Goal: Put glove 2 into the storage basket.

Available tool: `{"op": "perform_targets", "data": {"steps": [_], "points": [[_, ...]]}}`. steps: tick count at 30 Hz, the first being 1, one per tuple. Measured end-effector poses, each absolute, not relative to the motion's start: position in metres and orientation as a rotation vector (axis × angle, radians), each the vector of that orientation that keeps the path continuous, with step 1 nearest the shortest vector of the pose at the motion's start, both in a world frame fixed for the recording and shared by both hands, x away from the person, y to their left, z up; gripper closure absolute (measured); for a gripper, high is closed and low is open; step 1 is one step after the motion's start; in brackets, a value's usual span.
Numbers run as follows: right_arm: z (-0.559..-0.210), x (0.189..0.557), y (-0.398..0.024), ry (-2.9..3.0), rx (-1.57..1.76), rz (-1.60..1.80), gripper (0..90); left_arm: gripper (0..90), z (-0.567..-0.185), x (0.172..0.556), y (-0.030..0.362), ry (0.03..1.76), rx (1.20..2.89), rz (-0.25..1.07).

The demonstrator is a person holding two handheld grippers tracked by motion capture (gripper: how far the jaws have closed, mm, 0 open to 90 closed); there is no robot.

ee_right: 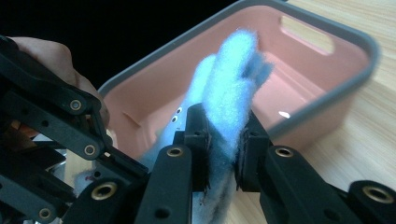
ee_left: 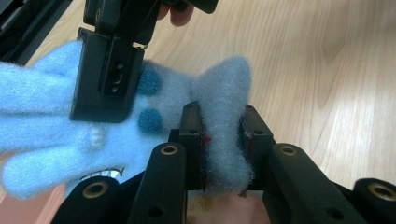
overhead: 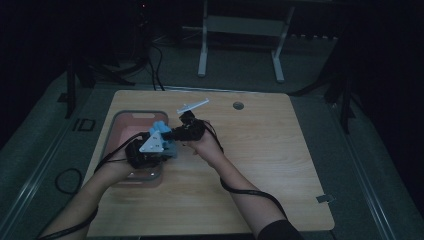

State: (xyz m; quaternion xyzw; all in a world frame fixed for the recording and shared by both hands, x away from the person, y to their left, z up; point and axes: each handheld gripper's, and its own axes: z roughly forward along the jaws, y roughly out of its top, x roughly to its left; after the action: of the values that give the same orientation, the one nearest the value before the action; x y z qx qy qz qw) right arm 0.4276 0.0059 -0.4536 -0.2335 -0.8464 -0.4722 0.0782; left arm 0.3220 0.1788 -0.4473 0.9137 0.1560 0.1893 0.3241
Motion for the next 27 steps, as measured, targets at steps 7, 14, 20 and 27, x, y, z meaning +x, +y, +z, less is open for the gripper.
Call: {"op": "perform_targets", "data": {"steps": [7,14,20,27], "points": [[-0.457,0.425,0.033,-2.528,-0.667,-1.405,78.2,75.9,-0.45,0.316,0.202,0.45,2.404,0.502],[-0.467,0.425,0.066,-2.513,-0.641,-1.374,78.2,75.9,-0.459,0.308,0.233,0.511,2.406,0.497],[-0.481,0.424,0.08,-2.542,-0.636,-1.336,78.2,75.8,-0.474,0.309,0.244,0.531,2.437,0.471],[-0.496,0.428,0.093,-2.6,-0.668,-1.259,78.2,75.8,-0.487,0.317,0.249,0.572,2.456,0.428]]}}
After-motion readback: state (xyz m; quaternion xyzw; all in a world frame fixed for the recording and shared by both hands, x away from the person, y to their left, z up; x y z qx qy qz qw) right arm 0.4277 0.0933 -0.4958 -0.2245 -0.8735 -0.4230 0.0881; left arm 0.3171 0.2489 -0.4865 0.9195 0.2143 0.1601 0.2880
